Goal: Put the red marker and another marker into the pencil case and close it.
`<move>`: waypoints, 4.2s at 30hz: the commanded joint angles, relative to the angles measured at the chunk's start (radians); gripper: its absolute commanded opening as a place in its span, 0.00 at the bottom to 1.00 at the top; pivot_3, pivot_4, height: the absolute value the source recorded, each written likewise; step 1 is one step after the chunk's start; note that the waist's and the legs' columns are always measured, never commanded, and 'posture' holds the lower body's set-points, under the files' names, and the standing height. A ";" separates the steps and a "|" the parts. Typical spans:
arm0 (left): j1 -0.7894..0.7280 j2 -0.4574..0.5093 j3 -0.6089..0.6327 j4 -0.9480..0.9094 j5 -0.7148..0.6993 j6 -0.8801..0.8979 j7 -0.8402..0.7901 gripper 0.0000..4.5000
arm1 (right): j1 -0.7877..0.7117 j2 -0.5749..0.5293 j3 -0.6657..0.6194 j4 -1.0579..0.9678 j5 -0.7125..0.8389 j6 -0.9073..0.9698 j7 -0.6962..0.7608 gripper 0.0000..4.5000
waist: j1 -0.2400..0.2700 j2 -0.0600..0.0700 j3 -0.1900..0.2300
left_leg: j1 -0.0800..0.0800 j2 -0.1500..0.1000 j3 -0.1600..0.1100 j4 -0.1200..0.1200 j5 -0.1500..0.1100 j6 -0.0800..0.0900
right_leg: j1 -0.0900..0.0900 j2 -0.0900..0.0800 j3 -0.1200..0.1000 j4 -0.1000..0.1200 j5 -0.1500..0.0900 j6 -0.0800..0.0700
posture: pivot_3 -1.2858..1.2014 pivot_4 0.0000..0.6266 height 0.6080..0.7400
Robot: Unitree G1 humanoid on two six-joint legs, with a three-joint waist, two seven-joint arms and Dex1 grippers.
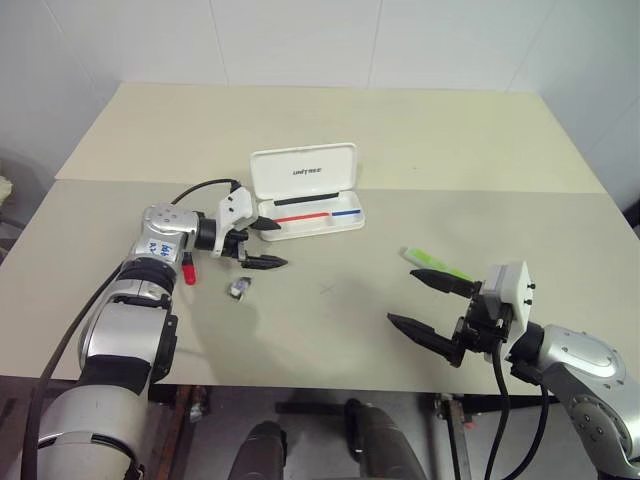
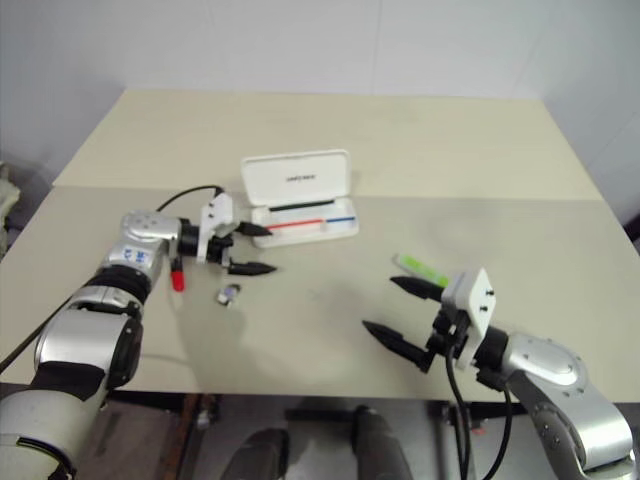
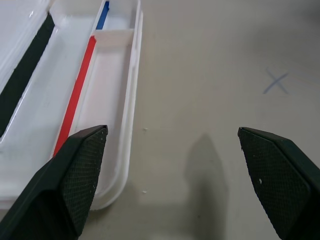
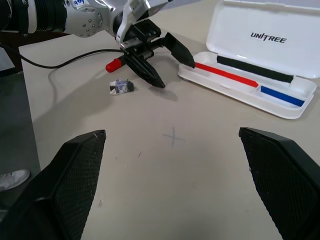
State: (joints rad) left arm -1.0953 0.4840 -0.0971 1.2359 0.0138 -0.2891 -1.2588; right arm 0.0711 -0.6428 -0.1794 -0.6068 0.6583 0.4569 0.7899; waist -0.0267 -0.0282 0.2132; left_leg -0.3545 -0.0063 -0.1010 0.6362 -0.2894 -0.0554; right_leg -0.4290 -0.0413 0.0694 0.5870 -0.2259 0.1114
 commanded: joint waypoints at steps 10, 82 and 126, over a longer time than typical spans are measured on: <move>-0.058 -0.033 -0.029 0.050 0.118 0.041 0.137 0.99 | 0.006 0.005 -0.030 -0.046 0.024 -0.021 -0.020 1.00 | 0.000 0.000 0.000 | 0.000 0.000 0.000 0.000 0.000 0.000 | 0.000 0.000 0.000 0.001 0.000 0.000 | 0.52 0.24 1.00; 0.475 0.097 -0.140 -1.083 0.007 0.240 -0.004 0.00 | -0.073 -0.180 -0.209 0.051 0.196 0.037 0.163 1.00 | -0.002 -0.001 0.000 | 0.000 0.000 0.009 0.011 0.000 0.001 | 0.001 0.003 0.014 0.003 -0.004 -0.010 | 0.52 0.24 1.00; 0.620 0.111 -0.054 -1.716 -0.194 0.783 0.218 1.00 | -0.201 -0.197 -0.135 0.079 0.202 0.089 0.198 1.00 | -0.007 -0.002 0.001 | 0.002 0.001 0.029 0.012 -0.006 0.011 | 0.001 0.006 0.033 -0.002 -0.002 -0.002 | 0.52 0.24 1.00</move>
State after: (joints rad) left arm -0.4739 0.6053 -0.1918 -0.3981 -0.1281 0.4375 -1.0780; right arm -0.1152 -0.8221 -0.3158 -0.5045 0.8350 0.5397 0.9756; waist -0.0341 -0.0307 0.2142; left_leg -0.3529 -0.0054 -0.0723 0.6478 -0.2955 -0.0445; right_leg -0.4281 -0.0354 0.1022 0.5851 -0.2276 0.1094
